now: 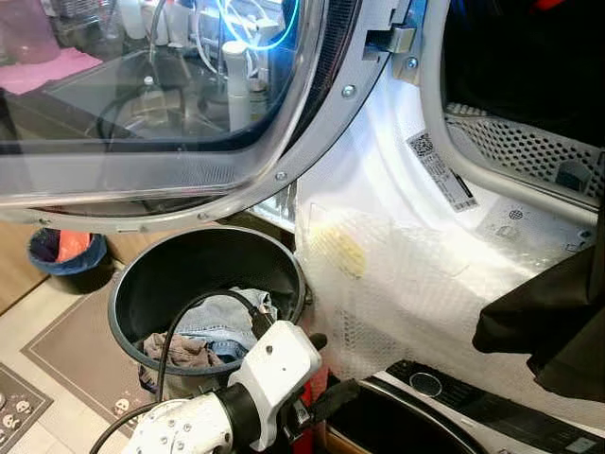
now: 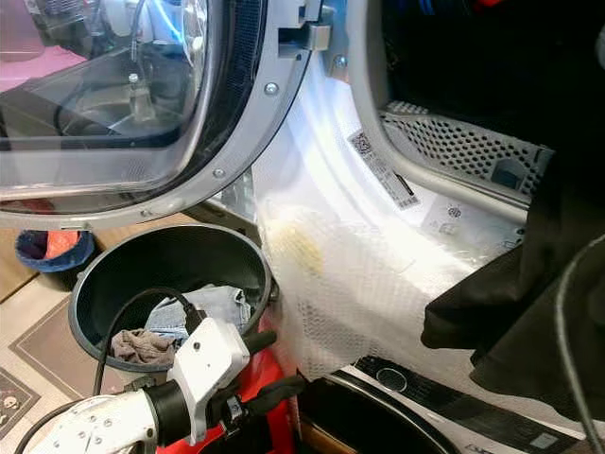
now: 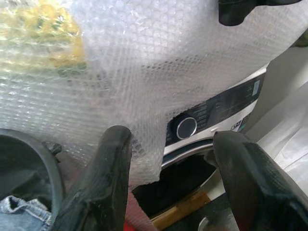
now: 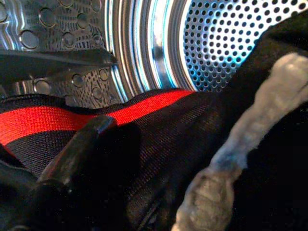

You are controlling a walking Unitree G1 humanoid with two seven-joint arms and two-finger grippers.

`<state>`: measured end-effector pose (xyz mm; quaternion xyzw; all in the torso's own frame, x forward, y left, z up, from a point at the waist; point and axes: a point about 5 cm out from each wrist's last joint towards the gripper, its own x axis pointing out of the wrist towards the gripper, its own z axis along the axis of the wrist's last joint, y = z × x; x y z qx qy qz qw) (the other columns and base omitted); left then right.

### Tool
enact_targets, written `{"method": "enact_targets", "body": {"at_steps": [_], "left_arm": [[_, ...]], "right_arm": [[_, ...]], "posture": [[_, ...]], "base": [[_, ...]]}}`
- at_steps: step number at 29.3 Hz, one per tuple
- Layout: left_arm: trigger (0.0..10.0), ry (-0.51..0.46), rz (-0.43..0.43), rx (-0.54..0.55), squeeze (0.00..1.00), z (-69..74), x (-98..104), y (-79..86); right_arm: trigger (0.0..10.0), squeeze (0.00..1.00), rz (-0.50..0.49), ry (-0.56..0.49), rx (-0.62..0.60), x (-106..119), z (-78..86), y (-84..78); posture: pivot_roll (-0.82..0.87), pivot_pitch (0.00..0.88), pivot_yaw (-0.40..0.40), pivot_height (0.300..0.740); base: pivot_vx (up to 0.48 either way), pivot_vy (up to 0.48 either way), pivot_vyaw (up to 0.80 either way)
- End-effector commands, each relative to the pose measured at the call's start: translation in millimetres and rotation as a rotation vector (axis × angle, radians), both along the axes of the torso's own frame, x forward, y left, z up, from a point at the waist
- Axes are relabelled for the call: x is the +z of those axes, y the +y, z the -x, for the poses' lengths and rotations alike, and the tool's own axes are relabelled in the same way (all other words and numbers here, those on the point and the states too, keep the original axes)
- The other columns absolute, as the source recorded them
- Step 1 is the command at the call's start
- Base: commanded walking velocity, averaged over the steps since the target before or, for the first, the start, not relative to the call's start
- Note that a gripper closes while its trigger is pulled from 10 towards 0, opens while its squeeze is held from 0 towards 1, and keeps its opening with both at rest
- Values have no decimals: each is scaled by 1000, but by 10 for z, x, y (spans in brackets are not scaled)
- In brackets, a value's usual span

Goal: Clothes washing

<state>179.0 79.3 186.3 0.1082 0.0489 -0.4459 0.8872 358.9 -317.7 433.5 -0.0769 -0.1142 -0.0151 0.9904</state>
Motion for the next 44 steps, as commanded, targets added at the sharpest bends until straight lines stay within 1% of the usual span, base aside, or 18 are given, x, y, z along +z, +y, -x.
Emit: {"method": "enact_targets", "body": {"at_steps": [1, 4, 9, 10, 12, 16, 19, 20, 21, 24, 25, 31, 33, 35, 37, 39, 42, 44], "left_arm": [[10000, -1, 12, -26, 0, 32, 30, -12], [10000, 0, 10, -31, 0, 25, 32, -11], [10000, 1, 6, -35, 0, 17, 33, 1], [10000, 0, 5, -35, 0, 15, 34, 2], [10000, -1, 3, -34, 0, 8, 40, 10], [10000, -2, 2, -35, 0, 1, 43, 17], [10000, -2, 1, -35, 0, -11, 44, 22], [10000, -2, 1, -37, 0, -13, 45, 21], [10000, -2, 1, -37, 0, -13, 45, 21], [10000, -2, 3, -40, 0, -17, 48, 18], [10000, -1, 2, -41, 0, -21, 48, 17], [10000, -2, 1, -42, 0, -40, 49, 21], [10000, -4, -1, -43, 0, -42, 52, 21], [10000, -6, -1, -42, 0, -41, 54, 24], [10000, -6, -2, -42, 0, -39, 54, 24], [10000, -7, -2, -40, 0, -37, 53, 24], [10000, -6, -1, -41, 0, -35, 53, 22], [10000, -7, 0, -41, 0, -37, 57, 24]], "right_arm": [[10000, 1000, 6, 25, -46, -16, 93, -162], [10000, 1000, 28, 38, -40, 16, 202, -251], [10000, 1000, 113, 87, 5, 13, 309, -283], [10000, 0, 124, 100, 13, 10, 338, -296], [10000, 0, 169, 136, 53, -6, 438, -321], [10000, 0, 181, 145, 131, 0, 542, -296], [10000, 0, 253, 167, 153, 2, 698, -320], [10000, 0, 287, 150, 127, 34, 752, -349], [10000, 0, 287, 150, 127, 34, 752, -349], [10000, 0, 266, 123, 41, 134, 853, -433], [10000, 0, 314, 112, 35, 151, 878, -416], [10000, 0, 330, 64, 80, 205, 960, -310], [10000, 0, 384, 68, 116, 207, 1023, -274], [10000, 0, 450, 117, 167, 150, 1075, -243], [10000, 0, 463, 160, 187, 105, 1096, -241], [10000, 0, 535, 187, 233, 54, 1125, -209], [10000, 0, 561, 214, 285, 30, 1167, -195], [10000, 0, 627, 252, 315, 20, 1193, -181]], "posture": [[32, 197, -42, 740], [29, 196, -32, 740], [28, 196, -26, 740], [29, 196, -23, 740], [30, 196, -20, 740], [29, 195, -16, 740], [24, 195, -10, 740], [23, 195, -9, 740], [23, 195, -9, 740], [17, 195, -5, 740], [17, 195, -4, 740], [14, 194, -1, 740], [14, 193, -1, 740], [15, 192, -2, 740], [15, 191, -3, 740], [14, 189, -3, 740], [13, 187, -2, 740], [14, 185, -4, 740]], "base": [[0, 0, 0], [0, 0, 0], [0, 0, 0], [0, 0, 0], [0, 0, 0], [0, 0, 0], [0, 0, 0], [0, 0, 0], [0, 0, 0], [0, 0, 0], [0, 0, 0], [0, 0, 0], [0, 0, 0], [0, 0, 0], [0, 0, 0], [0, 0, 0], [0, 0, 0], [0, 0, 0]]}}
